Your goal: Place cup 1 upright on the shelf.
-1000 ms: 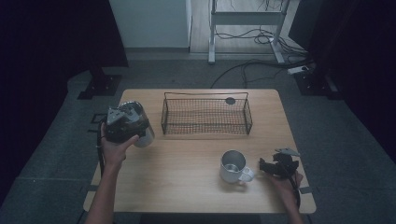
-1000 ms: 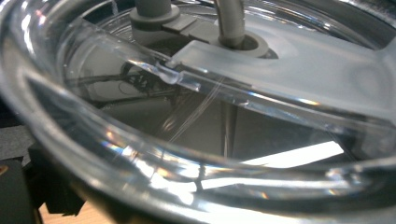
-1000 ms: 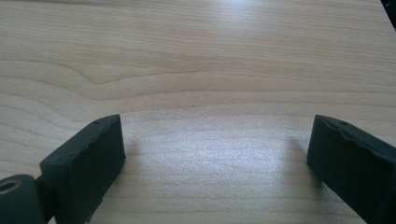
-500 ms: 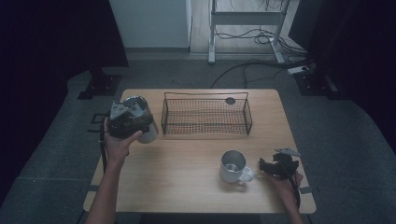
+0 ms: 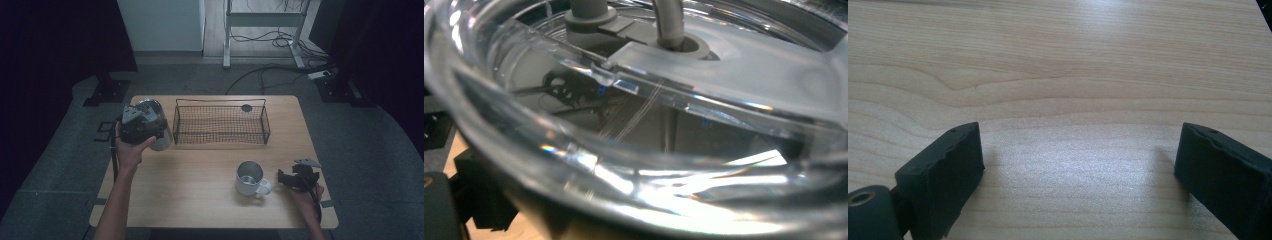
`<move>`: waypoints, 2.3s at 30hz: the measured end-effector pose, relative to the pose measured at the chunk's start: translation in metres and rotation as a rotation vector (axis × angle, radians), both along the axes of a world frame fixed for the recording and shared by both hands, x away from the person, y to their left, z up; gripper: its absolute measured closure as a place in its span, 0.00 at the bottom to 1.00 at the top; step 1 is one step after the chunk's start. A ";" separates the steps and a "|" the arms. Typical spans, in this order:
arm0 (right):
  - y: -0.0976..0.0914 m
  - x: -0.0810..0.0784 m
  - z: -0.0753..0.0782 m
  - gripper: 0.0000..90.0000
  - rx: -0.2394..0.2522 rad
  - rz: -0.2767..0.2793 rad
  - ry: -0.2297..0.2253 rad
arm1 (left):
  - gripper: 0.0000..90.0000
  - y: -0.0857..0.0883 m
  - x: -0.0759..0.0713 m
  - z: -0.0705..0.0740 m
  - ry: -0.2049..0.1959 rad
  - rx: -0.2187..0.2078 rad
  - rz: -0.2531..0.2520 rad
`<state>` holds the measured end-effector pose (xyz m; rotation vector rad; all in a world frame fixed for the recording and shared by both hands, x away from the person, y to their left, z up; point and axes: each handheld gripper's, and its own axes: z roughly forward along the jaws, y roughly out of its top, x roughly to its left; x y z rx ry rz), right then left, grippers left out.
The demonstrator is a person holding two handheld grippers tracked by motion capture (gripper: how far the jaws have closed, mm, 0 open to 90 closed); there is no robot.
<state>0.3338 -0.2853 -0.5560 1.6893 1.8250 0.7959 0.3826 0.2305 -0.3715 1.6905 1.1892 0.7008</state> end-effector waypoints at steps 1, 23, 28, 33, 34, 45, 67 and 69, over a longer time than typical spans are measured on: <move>0.000 0.000 0.000 0.06 0.000 -0.001 0.000 | 0.04 0.000 0.001 0.002 -0.006 -0.006 -0.004; 0.000 0.000 0.000 0.07 -0.003 0.001 -0.005 | 0.04 -0.024 0.020 0.013 -0.013 0.000 -0.049; 0.000 0.000 0.000 0.07 -0.002 0.000 -0.006 | 0.04 -0.029 0.023 0.016 -0.018 -0.001 -0.055; 0.000 0.000 0.000 0.07 -0.002 0.000 -0.006 | 0.04 -0.036 0.027 0.019 -0.015 0.005 -0.063; 0.000 0.000 0.000 0.07 -0.002 0.000 -0.006 | 0.04 -0.038 0.028 0.019 -0.012 0.006 -0.065; 0.000 0.000 0.000 0.08 -0.002 0.004 -0.007 | 0.04 -0.051 0.043 0.017 -0.012 0.020 -0.078; 0.000 0.000 0.000 0.08 -0.002 0.006 -0.009 | 0.04 -0.081 0.072 0.014 -0.003 0.022 -0.126; 0.000 0.000 0.000 0.08 -0.002 0.006 -0.009 | 0.04 -0.083 0.075 0.015 0.001 0.024 -0.127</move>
